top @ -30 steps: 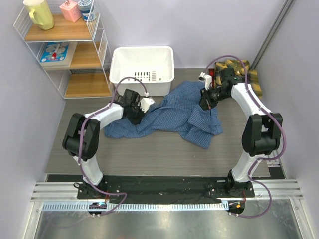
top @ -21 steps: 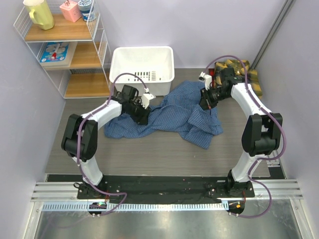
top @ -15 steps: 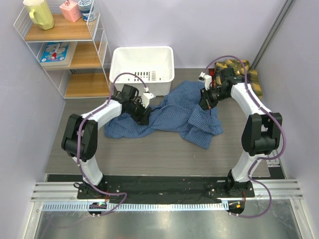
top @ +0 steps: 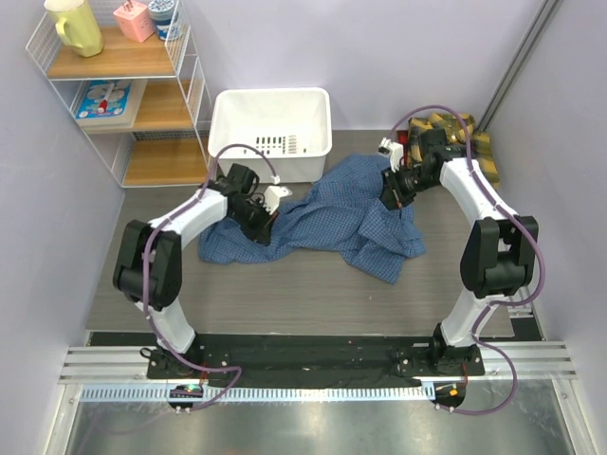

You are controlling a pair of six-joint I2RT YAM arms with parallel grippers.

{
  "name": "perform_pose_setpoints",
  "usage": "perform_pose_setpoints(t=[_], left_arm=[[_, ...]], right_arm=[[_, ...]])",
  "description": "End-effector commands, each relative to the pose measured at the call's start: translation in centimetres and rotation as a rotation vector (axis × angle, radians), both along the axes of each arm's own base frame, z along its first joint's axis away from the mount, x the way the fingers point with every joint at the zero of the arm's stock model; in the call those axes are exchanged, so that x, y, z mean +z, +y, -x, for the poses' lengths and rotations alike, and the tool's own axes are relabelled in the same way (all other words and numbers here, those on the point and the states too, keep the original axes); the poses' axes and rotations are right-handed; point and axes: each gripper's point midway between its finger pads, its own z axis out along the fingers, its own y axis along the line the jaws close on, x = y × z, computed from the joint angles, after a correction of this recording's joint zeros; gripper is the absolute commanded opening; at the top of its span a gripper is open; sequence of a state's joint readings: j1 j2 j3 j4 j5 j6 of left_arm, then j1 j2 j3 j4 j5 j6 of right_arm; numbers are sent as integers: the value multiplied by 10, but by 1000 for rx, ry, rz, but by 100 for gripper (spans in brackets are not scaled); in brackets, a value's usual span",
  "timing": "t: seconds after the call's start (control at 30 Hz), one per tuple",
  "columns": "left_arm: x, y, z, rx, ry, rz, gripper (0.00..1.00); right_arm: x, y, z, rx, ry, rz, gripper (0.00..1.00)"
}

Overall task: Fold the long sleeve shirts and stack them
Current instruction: Flatten the shirt out

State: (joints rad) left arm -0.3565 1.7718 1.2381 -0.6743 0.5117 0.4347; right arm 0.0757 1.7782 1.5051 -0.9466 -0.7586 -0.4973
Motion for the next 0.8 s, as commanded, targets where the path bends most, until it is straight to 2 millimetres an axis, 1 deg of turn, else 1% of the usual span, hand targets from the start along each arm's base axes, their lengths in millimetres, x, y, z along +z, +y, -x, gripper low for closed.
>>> perform_pose_setpoints(t=[0.0, 0.03, 0.07, 0.1, 0.13, 0.17, 0.2, 0.23, 0.27, 0.3, 0.33, 0.37, 0.4, 0.43, 0.47, 0.5, 0.53, 0.57, 0.6, 0.63, 0.67, 0.7, 0.73, 0.77], left_arm=[[68, 17, 15, -5, -67, 69, 0], [85, 21, 17, 2, -95, 77, 0], [108, 23, 11, 7, -136, 97, 0], [115, 29, 27, -32, -104, 82, 0], [126, 31, 32, -64, -123, 76, 0], [145, 34, 38, -88, -170, 73, 0], [150, 39, 46, -107, -175, 54, 0], [154, 47, 60, -154, -185, 28, 0], [163, 53, 73, -181, -217, 12, 0], [166, 61, 83, -211, -234, -18, 0], [165, 70, 100, -261, -224, -52, 0], [173, 77, 114, -290, -267, -67, 0], [171, 85, 124, -304, -269, -95, 0], [170, 91, 140, -344, -255, -111, 0], [171, 95, 150, -363, -265, -116, 0], [171, 100, 167, -386, -275, -123, 0], [170, 105, 177, -410, -278, -136, 0], [166, 113, 193, -464, -260, -156, 0], [166, 118, 201, -468, -293, -169, 0], [156, 124, 208, -472, -275, -196, 0], [150, 127, 212, -496, -288, -203, 9], [147, 129, 217, -514, -305, -209, 15], [139, 134, 223, -530, -308, -226, 23], [135, 137, 225, -550, -319, -243, 45]], right_arm=[[43, -3, 0, 30, -157, 23, 1], [51, -5, -2, 32, -186, 34, 1], [56, -6, -1, 34, -194, 42, 1], [63, -6, 0, 40, -213, 46, 1], [74, -6, -1, 63, -250, 49, 1], [76, -7, 8, 79, -232, 51, 1], [84, -8, 15, 95, -246, 51, 1], [89, -8, 22, 137, -269, 56, 1], [87, -8, 39, 170, -229, 65, 1], [87, -9, 50, 200, -222, 74, 1], [89, -9, 67, 236, -221, 80, 1], [85, -7, 92, 326, -198, 96, 1], [84, -4, 108, 369, -195, 103, 1], [81, -3, 131, 409, -190, 109, 1], [78, -3, 146, 445, -192, 132, 2], [74, 9, 164, 520, -198, 135, 2], [61, 12, 180, 554, -175, 140, 3], [64, 16, 194, 589, -227, 142, 7], [58, 24, 207, 627, -222, 162, 12], [48, 28, 214, 654, -231, 171, 20], [45, 28, 220, 668, -242, 184, 42], [39, 28, 224, 699, -249, 229, 51], [35, 25, 223, 703, -248, 256, 62], [33, 21, 218, 692, -250, 290, 64]])
